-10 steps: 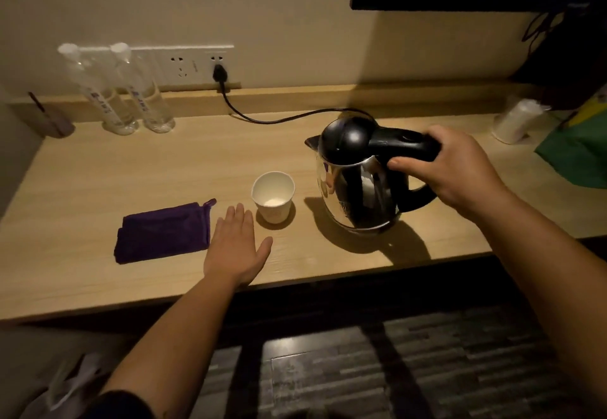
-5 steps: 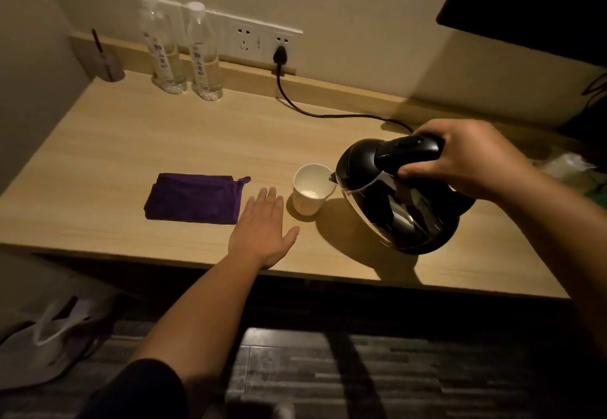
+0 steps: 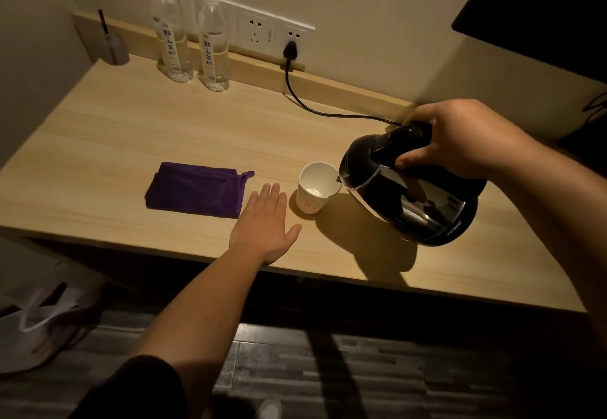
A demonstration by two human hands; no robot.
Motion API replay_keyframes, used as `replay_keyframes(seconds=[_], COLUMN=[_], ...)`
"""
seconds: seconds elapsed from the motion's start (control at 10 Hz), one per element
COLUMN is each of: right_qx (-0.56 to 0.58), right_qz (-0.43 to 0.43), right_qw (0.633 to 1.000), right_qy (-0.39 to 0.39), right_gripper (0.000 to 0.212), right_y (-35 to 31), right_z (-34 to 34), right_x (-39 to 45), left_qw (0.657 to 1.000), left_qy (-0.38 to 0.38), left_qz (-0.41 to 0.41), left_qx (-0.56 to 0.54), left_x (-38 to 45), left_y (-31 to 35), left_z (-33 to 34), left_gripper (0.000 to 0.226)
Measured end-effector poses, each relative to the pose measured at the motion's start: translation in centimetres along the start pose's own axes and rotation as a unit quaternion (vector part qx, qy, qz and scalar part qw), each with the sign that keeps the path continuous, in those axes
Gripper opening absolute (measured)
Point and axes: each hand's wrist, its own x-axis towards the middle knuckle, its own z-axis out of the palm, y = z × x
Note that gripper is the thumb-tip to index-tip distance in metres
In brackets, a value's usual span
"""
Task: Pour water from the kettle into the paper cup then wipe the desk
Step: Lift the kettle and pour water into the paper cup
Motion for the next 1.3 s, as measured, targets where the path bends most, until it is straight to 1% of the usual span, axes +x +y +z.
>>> replay_keyframes(seconds=[0.3, 0.7, 1.3], right_qx=[-0.029, -0.048, -0.085], right_qz=[-0.006, -0.013, -0.021], right_qw=[0.999, 0.998, 0.995], right_qy=[-0.015, -0.037, -0.039], right_gripper=[0.045, 0.038, 0.038], right_y=[-0.5, -0.7, -1.0], right_z=[-0.7, -1.4, -2.1], right_x=[0.6, 1.3, 1.8], left_qw=[1.000, 1.000, 1.000], left_qy=[0.001, 0.000, 0.004], left_qz=[0.000, -0.002, -0.001], left_qx=[0.008, 0.005, 0.005], left_x=[-0.1, 0.0, 0.0], left_y=[0.1, 0.0, 0.0], left_z=[-0.1, 0.0, 0.2], left_gripper=[0.079, 0.080, 0.080])
